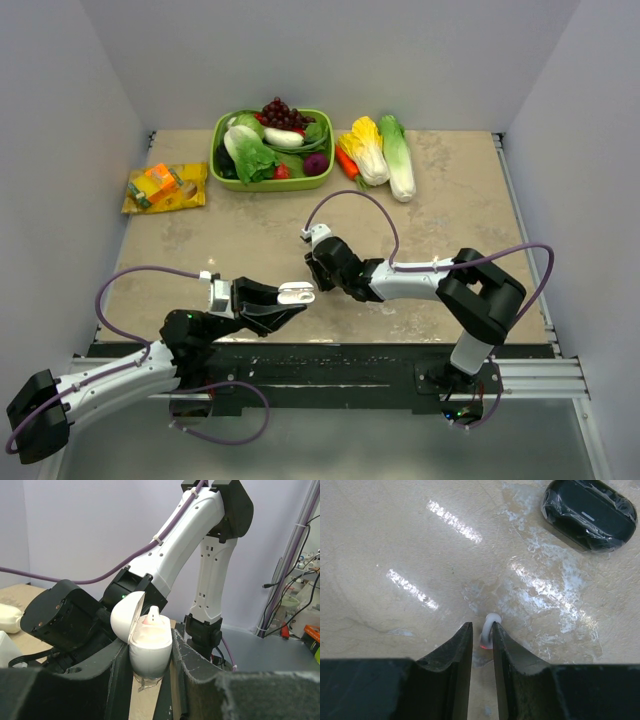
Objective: Insert the wireless bluetooth earbuds into the charging case
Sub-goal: Pick up the earbud from the center of the board, then place the earbud in the charging case.
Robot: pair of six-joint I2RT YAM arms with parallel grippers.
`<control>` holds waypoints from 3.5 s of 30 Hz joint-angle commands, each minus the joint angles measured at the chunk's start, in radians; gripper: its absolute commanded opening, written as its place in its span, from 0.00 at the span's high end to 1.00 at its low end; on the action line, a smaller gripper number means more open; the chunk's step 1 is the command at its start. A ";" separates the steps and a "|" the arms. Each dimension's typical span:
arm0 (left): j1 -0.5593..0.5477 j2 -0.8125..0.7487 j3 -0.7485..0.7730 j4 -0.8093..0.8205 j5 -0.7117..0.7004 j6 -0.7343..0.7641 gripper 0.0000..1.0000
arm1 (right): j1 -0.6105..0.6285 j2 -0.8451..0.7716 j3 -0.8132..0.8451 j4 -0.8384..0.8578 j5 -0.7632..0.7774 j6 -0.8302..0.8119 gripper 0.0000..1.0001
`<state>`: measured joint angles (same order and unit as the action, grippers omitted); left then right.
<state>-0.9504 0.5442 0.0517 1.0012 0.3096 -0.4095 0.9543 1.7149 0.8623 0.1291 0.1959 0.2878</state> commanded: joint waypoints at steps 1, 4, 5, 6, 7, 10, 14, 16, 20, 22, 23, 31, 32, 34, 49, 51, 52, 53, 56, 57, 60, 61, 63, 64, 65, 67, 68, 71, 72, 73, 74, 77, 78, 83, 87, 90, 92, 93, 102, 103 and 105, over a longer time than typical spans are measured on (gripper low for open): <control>-0.007 -0.001 -0.115 0.060 -0.003 -0.008 1.00 | -0.002 0.008 0.020 -0.019 0.033 -0.001 0.76; -0.005 -0.001 -0.115 0.060 -0.001 -0.008 1.00 | 0.000 0.003 0.017 -0.017 0.037 0.002 0.81; -0.005 -0.003 -0.116 0.057 -0.001 -0.008 1.00 | 0.000 0.000 0.015 -0.017 0.039 0.002 0.84; -0.005 -0.003 -0.115 0.059 -0.001 -0.006 1.00 | 0.000 -0.004 0.015 -0.017 0.042 0.002 0.87; -0.005 -0.003 -0.116 0.059 -0.001 -0.006 1.00 | 0.000 -0.008 0.015 -0.019 0.046 0.002 0.89; -0.005 -0.003 -0.116 0.054 -0.003 -0.005 1.00 | 0.000 -0.023 0.015 -0.028 0.062 0.008 1.00; -0.005 -0.006 -0.112 0.047 -0.004 -0.003 1.00 | 0.000 -0.099 0.003 -0.071 0.086 0.025 1.00; -0.005 -0.015 -0.108 0.030 -0.012 0.001 1.00 | 0.000 -0.199 -0.002 -0.101 0.089 0.031 1.00; -0.005 -0.030 -0.108 -0.001 -0.043 0.005 1.00 | 0.001 -0.400 -0.006 -0.247 0.044 0.014 1.00; -0.005 -0.024 -0.108 0.002 -0.056 0.003 1.00 | 0.004 -0.471 0.006 -0.321 0.030 -0.004 1.00; -0.005 -0.020 -0.107 0.005 -0.059 0.001 1.00 | 0.006 -0.551 0.017 -0.383 0.031 -0.009 1.00; -0.005 0.054 -0.084 0.004 -0.185 -0.023 1.00 | 0.014 -0.885 0.084 -0.487 -0.128 -0.067 1.00; -0.005 0.060 -0.073 0.005 -0.188 -0.022 1.00 | 0.015 -0.906 0.093 -0.485 -0.168 -0.075 1.00; -0.004 0.080 -0.059 -0.016 -0.187 -0.008 1.00 | 0.015 -0.936 0.109 -0.499 -0.310 -0.100 1.00; -0.004 0.382 0.221 -0.078 0.270 0.100 1.00 | 0.112 -0.910 0.161 -0.546 -0.604 -0.193 1.00; -0.004 0.427 0.227 -0.033 0.327 0.084 1.00 | 0.136 -0.896 0.162 -0.549 -0.598 -0.199 1.00; -0.004 0.437 0.232 -0.023 0.342 0.080 1.00 | 0.142 -0.893 0.162 -0.551 -0.590 -0.200 1.00; -0.004 0.450 0.235 0.002 0.358 0.071 1.00 | 0.152 -0.887 0.161 -0.551 -0.589 -0.200 1.00; -0.004 0.467 0.235 0.028 0.381 0.067 1.00 | 0.164 -0.871 0.156 -0.554 -0.584 -0.205 1.00; -0.004 0.465 0.234 0.033 0.391 0.066 1.00 | 0.166 -0.865 0.153 -0.554 -0.579 -0.207 1.00; -0.004 0.461 0.235 0.036 0.426 0.063 1.00 | 0.175 -0.854 0.150 -0.566 -0.567 -0.213 1.00; -0.004 0.462 0.244 0.036 0.439 0.063 1.00 | 0.181 -0.848 0.150 -0.571 -0.564 -0.216 1.00; -0.004 0.458 0.250 0.019 0.459 0.061 1.00 | 0.193 -0.841 0.150 -0.580 -0.558 -0.220 1.00; -0.004 0.456 0.251 0.020 0.465 0.060 1.00 | 0.196 -0.834 0.149 -0.583 -0.555 -0.222 1.00; -0.004 0.447 0.249 0.019 0.468 0.060 1.00 | 0.201 -0.833 0.146 -0.585 -0.553 -0.222 1.00; -0.004 0.438 0.251 0.019 0.474 0.057 1.00 | 0.204 -0.824 0.142 -0.588 -0.547 -0.222 1.00; -0.004 0.433 0.251 0.017 0.477 0.055 1.00 | 0.207 -0.824 0.142 -0.589 -0.547 -0.222 1.00; -0.004 0.425 0.254 0.011 0.485 0.052 1.00 | 0.213 -0.815 0.139 -0.594 -0.535 -0.222 1.00; -0.004 0.421 0.252 0.011 0.484 0.051 1.00 | 0.215 -0.814 0.139 -0.594 -0.527 -0.220 1.00; -0.004 0.418 0.254 0.013 0.485 0.049 1.00 | 0.216 -0.813 0.138 -0.597 -0.518 -0.222 1.00; -0.004 0.413 0.254 0.013 0.485 0.048 1.00 | 0.219 -0.814 0.133 -0.599 -0.513 -0.223 1.00; -0.004 0.410 0.257 0.016 0.488 0.040 1.00 | 0.224 -0.810 0.126 -0.595 -0.498 -0.223 1.00; -0.004 0.411 0.261 0.016 0.493 0.037 1.00 | 0.225 -0.807 0.124 -0.594 -0.497 -0.222 1.00; -0.004 0.407 0.263 0.024 0.493 0.026 1.00 | 0.232 -0.805 0.122 -0.588 -0.471 -0.219 1.00; -0.004 0.407 0.263 0.028 0.488 0.023 1.00 | 0.233 -0.805 0.121 -0.572 -0.457 -0.213 1.00; -0.004 0.411 0.263 0.031 0.488 0.023 1.00 | 0.235 -0.796 0.122 -0.563 -0.454 -0.205 1.00; -0.004 0.416 0.261 0.033 0.487 0.021 1.00 | 0.235 -0.796 0.121 -0.554 -0.449 -0.203 1.00; -0.005 0.418 0.260 0.034 0.487 0.020 1.00 | 0.236 -0.798 0.119 -0.551 -0.449 -0.202 1.00; -0.005 0.422 0.257 0.053 0.476 0.018 1.00 | 0.238 -0.784 0.110 -0.545 -0.452 -0.199 1.00; -0.005 0.421 0.258 0.054 0.474 0.018 1.00 | 0.238 -0.782 0.107 -0.546 -0.449 -0.197 1.00; -0.004 0.421 0.260 0.056 0.473 0.020 1.00 | 0.239 -0.779 0.104 -0.546 -0.446 -0.194 1.00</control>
<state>-0.9504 0.9688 0.2699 0.9638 0.7864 -0.3832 1.1870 0.9218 0.9840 -0.4301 -0.2779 0.0895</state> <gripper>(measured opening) 0.347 0.026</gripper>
